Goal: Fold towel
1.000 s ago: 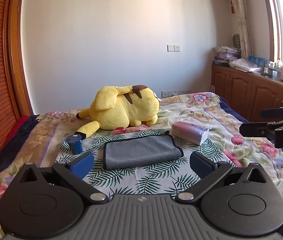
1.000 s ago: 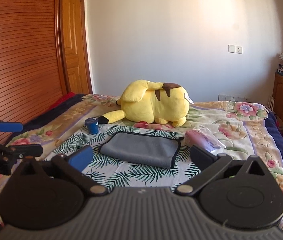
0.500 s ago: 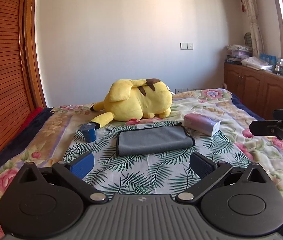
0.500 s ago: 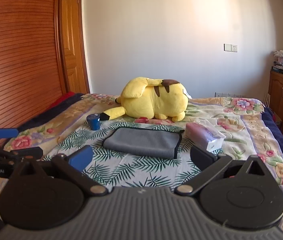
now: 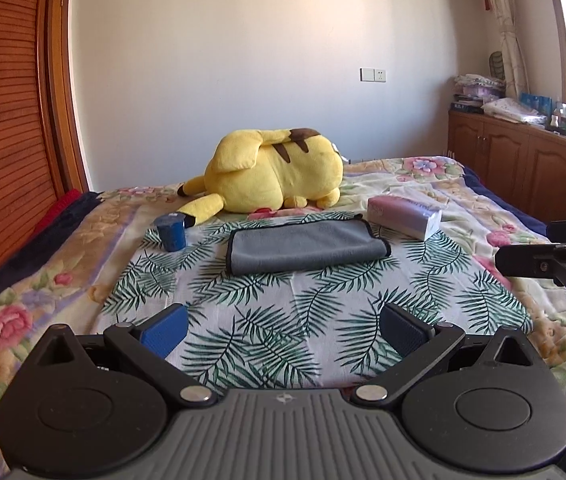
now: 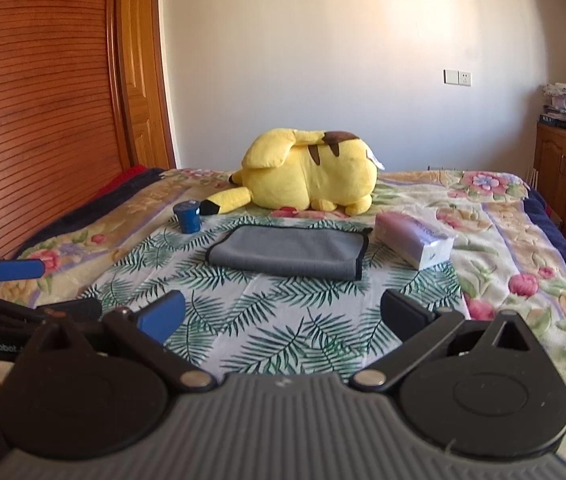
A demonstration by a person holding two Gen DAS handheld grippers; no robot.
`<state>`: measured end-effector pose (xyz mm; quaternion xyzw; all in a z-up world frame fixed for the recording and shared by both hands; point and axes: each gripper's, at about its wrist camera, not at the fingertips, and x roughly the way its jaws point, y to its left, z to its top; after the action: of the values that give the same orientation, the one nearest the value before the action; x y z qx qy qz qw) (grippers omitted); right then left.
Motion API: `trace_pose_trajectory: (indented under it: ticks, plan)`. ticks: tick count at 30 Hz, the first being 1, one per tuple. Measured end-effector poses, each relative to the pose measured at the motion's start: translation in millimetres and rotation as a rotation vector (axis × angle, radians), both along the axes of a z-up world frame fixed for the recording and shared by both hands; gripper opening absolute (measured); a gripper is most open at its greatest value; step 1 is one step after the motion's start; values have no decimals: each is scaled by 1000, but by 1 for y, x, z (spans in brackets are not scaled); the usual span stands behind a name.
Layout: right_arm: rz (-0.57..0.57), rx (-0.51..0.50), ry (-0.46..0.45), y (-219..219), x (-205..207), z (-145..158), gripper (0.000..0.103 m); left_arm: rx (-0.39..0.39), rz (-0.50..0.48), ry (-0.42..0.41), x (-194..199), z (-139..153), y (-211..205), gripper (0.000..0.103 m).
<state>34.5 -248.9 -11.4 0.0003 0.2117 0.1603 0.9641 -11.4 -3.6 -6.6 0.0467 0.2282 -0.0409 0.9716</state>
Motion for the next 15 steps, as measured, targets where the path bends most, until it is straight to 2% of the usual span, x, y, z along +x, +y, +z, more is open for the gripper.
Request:
trace_pose_trajectory:
  ticks: [8,15]
  plan:
    - [3,-14,15,8,1,-18,103,-21,26,14,3,-18,8,87]
    - [-15,1,5,4,1,-25,103,2,33,14,3,-25,9,87]
